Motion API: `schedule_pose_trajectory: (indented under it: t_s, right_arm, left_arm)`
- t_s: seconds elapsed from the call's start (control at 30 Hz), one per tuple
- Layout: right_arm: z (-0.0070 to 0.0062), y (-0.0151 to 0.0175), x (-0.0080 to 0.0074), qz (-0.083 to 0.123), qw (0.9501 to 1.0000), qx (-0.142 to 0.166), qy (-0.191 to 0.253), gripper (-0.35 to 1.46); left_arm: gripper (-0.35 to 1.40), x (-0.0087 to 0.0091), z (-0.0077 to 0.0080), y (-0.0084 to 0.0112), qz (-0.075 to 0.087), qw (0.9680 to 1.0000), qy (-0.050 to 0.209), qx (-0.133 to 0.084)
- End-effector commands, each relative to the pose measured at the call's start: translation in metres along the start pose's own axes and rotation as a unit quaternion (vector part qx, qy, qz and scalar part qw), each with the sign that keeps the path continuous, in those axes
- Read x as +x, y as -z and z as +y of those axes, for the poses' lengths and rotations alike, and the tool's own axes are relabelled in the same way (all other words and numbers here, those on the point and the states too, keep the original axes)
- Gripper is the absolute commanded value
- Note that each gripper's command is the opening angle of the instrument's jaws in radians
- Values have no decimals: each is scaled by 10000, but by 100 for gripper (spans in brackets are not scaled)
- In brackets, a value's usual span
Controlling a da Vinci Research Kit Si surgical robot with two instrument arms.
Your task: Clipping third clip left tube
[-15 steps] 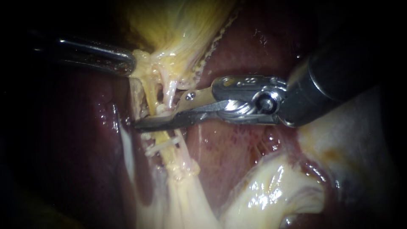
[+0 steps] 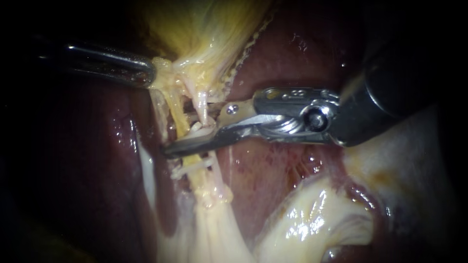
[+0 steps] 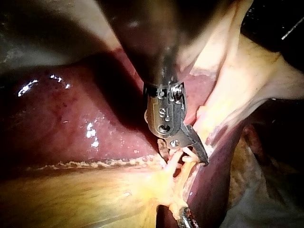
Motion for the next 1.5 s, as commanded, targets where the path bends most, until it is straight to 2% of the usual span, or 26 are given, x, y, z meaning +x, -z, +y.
schedule_pose_trajectory:
  t_s: [0.03, 0.2, 0.37, 0.5, 0.77, 0.83, 1.07, 1.3, 1.5]
  right_arm:
    - [0, 3, -1, -3, 10000, 10, 6, 50]
    - [0, 20, -9, -2, 10000, 58, 23, 50]
    - [-4, 30, -10, -23, 10000, 82, -3, 50]
    - [-9, 41, -5, -27, 9999, 111, -20, 50]
    - [-24, 66, 16, -35, 9999, 135, -85, 50]
    - [-29, 68, 22, 22, 9998, 161, -101, 50]
    - [-35, 57, 37, 204, 9993, 247, -174, 50]
    - [-32, 36, 43, 208, 9991, 285, -241, 50]
    - [-28, 28, 40, 189, 9988, 337, -289, 50]
  left_arm:
    - [-35, 0, 0, 0, -1, 10000, -2, 3]
    - [-35, 0, -1, 1, 0, 10000, -2, 4]
    - [-35, 0, -1, 1, 0, 10000, -2, 4]
    - [-35, 0, -1, 1, 0, 10000, -2, 4]
    - [-35, 0, -1, 2, 0, 10000, -3, 5]
    - [-35, 0, -1, 2, 0, 10000, -3, 6]
    - [-35, 0, -1, 2, 0, 10000, -3, 6]
    - [-35, 0, -1, 2, 0, 10000, -3, 6]
    - [-35, 0, -2, 2, 0, 10000, -3, 6]
